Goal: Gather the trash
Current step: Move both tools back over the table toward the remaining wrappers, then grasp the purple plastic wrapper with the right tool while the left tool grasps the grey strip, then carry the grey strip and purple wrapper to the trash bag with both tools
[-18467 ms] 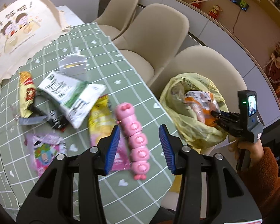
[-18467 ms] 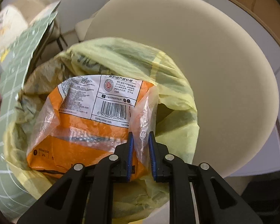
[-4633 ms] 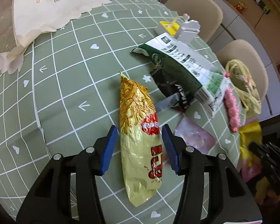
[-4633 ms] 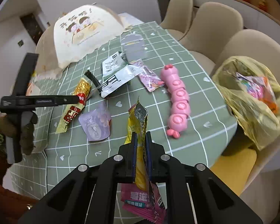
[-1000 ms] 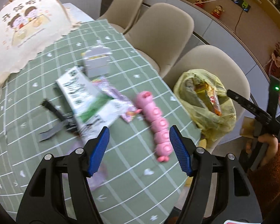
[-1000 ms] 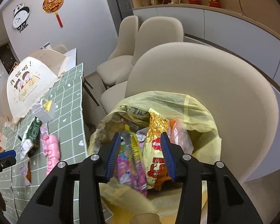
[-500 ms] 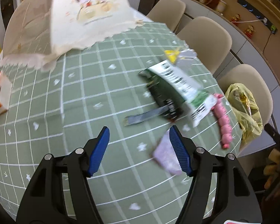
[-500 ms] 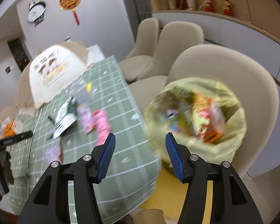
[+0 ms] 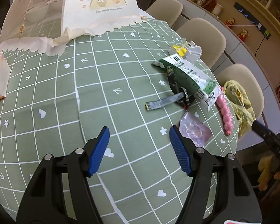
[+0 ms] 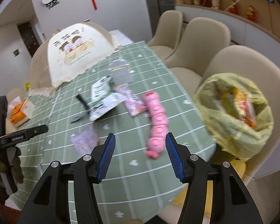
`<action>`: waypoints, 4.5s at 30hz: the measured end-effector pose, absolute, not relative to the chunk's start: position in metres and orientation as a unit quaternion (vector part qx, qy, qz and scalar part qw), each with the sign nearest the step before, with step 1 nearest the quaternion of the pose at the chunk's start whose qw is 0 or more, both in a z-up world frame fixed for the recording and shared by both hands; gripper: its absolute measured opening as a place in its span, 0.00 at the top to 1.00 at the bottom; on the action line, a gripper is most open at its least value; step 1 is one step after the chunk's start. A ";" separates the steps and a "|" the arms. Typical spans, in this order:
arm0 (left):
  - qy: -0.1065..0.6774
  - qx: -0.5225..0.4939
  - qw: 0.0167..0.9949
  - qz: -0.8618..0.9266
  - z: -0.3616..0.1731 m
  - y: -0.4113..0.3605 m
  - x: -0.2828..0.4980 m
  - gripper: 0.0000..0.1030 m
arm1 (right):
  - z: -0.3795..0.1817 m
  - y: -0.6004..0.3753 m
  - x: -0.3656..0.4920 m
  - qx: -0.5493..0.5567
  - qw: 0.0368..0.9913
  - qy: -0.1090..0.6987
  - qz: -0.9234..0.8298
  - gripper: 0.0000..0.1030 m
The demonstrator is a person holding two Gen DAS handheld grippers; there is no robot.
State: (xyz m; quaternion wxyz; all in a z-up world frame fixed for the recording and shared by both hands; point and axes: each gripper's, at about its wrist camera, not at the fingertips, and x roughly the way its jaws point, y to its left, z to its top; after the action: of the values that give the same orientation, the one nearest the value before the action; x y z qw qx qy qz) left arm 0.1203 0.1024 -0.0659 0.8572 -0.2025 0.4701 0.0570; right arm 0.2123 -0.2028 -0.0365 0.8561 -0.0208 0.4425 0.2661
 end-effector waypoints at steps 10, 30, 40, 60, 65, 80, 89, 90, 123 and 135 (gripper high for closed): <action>0.468 -0.217 0.854 0.070 -0.072 0.127 0.112 0.39 | -0.090 -0.128 0.213 -0.071 0.818 0.475 0.318 0.49; 0.470 -0.188 0.861 -0.045 -0.087 0.084 0.194 0.39 | -0.083 -0.187 0.209 0.000 0.828 0.495 0.261 0.95; 0.493 -0.193 0.847 -0.051 -0.108 0.061 0.260 0.62 | -0.086 -0.215 0.186 -0.005 0.839 0.492 0.233 0.95; 0.503 -0.164 0.844 -0.089 -0.082 0.038 0.165 0.82 | -0.084 -0.216 0.167 -0.009 0.841 0.482 0.245 0.95; 0.468 -0.144 0.862 -0.129 -0.066 0.035 0.172 0.58 | -0.082 -0.222 0.156 -0.008 0.845 0.479 0.238 0.95; 0.503 -0.060 0.851 -0.139 -0.090 -0.023 0.227 0.81 | -0.079 -0.237 0.140 -0.005 0.854 0.472 0.219 0.95; 0.504 -0.094 0.849 -0.129 -0.061 -0.006 0.176 0.81 | -0.065 -0.252 0.137 0.029 0.863 0.455 0.220 0.95; 0.503 -0.096 0.849 -0.128 -0.057 -0.005 0.170 0.81 | -0.061 -0.252 0.137 0.028 0.865 0.451 0.220 0.95; 0.398 -0.070 0.881 -0.247 0.065 -0.152 0.224 0.81 | 0.053 -0.400 0.170 0.046 0.936 0.324 0.126 0.95; 0.436 -0.065 0.860 -0.257 0.031 -0.246 0.305 0.81 | 0.033 -0.491 0.204 0.093 0.939 0.320 0.086 0.95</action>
State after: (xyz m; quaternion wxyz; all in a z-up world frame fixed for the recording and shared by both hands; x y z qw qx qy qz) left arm 0.3053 -0.2463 0.0306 0.8598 -0.0651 0.4364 -0.2570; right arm 0.2037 -0.4906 0.0331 0.9389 0.0934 0.3199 0.0856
